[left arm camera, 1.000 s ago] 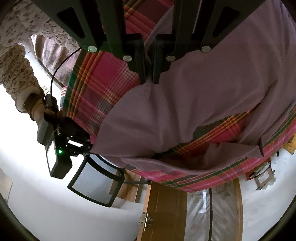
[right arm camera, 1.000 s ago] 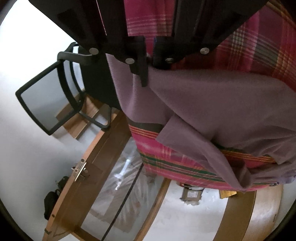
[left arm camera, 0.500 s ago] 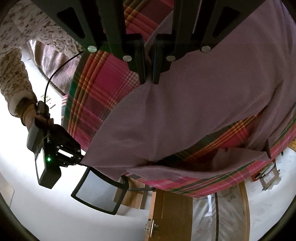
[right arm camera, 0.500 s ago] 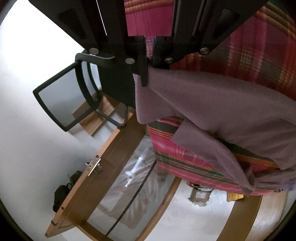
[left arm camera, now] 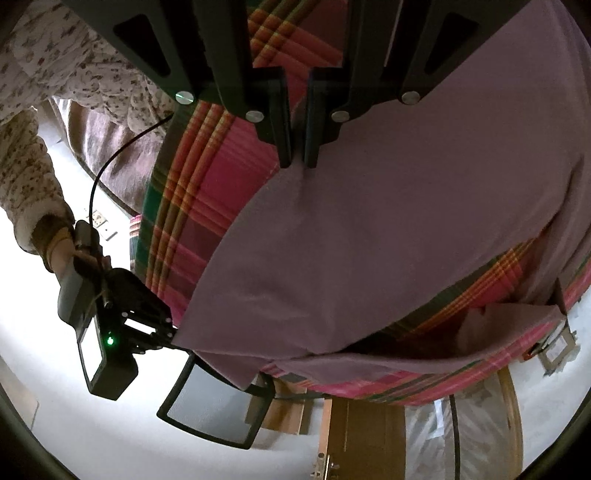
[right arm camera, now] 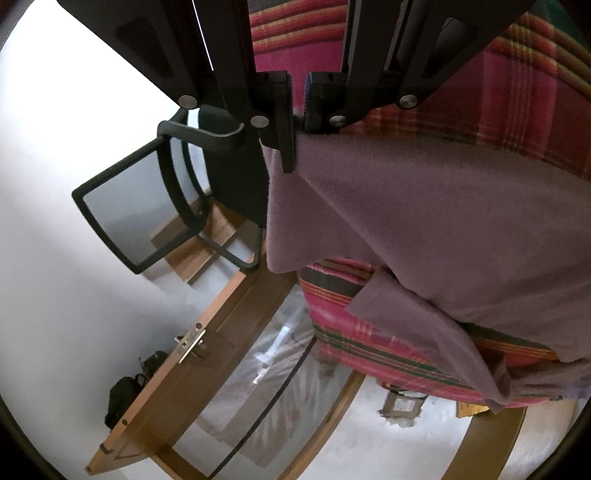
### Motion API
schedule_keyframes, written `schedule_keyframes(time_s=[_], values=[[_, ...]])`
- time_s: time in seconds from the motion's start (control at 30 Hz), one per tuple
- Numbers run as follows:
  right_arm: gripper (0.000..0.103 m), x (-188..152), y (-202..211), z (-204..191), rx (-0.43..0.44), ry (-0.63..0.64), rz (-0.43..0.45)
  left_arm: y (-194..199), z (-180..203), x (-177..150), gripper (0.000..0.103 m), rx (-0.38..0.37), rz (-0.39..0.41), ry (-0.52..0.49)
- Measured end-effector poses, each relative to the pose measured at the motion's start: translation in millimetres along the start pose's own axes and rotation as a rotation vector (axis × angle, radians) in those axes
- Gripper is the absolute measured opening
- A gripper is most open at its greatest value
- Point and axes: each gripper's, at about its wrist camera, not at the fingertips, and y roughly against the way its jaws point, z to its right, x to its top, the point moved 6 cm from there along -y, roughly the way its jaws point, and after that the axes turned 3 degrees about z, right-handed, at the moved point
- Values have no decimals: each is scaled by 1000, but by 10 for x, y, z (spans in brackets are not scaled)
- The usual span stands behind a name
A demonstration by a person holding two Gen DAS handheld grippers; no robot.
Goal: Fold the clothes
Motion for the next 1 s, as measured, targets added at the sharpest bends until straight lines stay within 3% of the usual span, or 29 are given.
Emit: schedule_keyframes(time_s=[0.3,0.57,0.8,1.0], values=[[5,-101,-77,8,75,-60,-43,60,-67,69,7,-11,25,20],[16,-176,-24,95,150,-148,-75,147,-37,65,7,-56,27,6],[18,-297,65,336,270,-336,-92,283,67,103,7,-84,73,-43],[19,-376,69,590,337,-521,-99,217,-10,190,7,-78,79,-1]])
